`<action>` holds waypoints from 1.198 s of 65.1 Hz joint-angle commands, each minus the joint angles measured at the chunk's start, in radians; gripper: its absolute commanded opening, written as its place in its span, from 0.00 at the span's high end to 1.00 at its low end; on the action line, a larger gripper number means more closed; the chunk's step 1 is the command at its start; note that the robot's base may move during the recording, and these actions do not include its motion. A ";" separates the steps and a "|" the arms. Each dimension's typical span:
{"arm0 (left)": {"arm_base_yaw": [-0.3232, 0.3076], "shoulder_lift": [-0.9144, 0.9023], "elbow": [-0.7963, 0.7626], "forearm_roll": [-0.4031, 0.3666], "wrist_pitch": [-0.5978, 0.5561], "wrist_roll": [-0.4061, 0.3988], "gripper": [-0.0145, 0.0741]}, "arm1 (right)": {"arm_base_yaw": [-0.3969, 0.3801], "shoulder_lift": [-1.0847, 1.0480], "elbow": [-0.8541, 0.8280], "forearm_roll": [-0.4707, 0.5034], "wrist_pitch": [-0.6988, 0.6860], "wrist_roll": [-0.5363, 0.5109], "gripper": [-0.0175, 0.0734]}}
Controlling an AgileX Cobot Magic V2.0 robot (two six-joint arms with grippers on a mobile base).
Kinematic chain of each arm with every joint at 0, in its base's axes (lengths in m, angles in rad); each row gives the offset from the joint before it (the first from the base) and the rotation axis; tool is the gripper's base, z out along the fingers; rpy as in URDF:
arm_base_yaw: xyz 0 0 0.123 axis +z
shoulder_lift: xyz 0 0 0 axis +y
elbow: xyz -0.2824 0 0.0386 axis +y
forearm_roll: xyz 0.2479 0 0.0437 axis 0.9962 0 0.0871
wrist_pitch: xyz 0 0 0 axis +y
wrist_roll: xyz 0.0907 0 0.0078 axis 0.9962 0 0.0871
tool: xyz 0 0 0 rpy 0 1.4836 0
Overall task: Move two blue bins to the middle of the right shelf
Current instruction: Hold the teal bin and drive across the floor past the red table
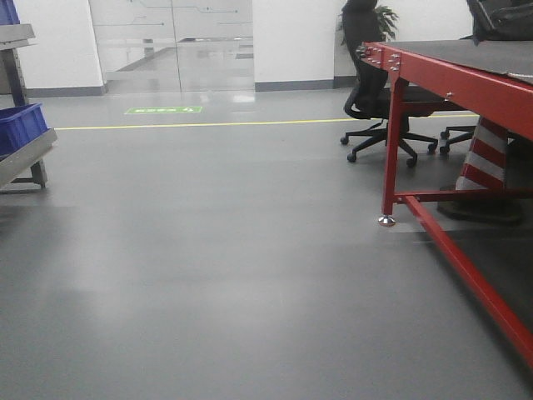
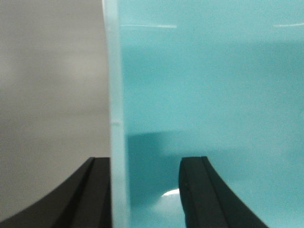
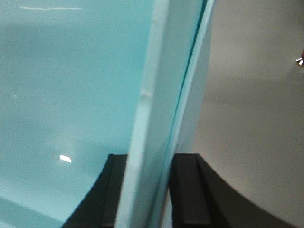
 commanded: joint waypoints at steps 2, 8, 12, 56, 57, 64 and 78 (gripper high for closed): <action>0.001 -0.018 -0.014 -0.005 -0.057 0.040 0.96 | -0.008 -0.023 -0.018 -0.021 -0.080 -0.025 0.98; 0.001 -0.018 -0.014 -0.005 -0.057 0.040 0.96 | -0.008 -0.023 -0.018 -0.021 -0.080 -0.025 0.98; 0.001 -0.018 -0.014 -0.005 -0.057 0.040 0.96 | -0.008 -0.023 -0.018 -0.021 -0.080 -0.025 0.98; 0.001 -0.018 -0.014 -0.005 -0.057 0.040 0.96 | -0.008 -0.023 -0.018 -0.021 -0.080 -0.025 0.98; 0.001 -0.018 -0.014 -0.005 -0.057 0.040 0.96 | -0.008 -0.023 -0.018 -0.021 -0.080 -0.025 0.98; 0.001 -0.018 -0.014 -0.005 -0.057 0.040 0.96 | -0.008 -0.023 -0.018 -0.021 -0.080 -0.025 0.98; 0.001 -0.018 -0.014 -0.005 -0.057 0.040 0.96 | -0.008 -0.023 -0.018 -0.021 -0.080 -0.025 0.98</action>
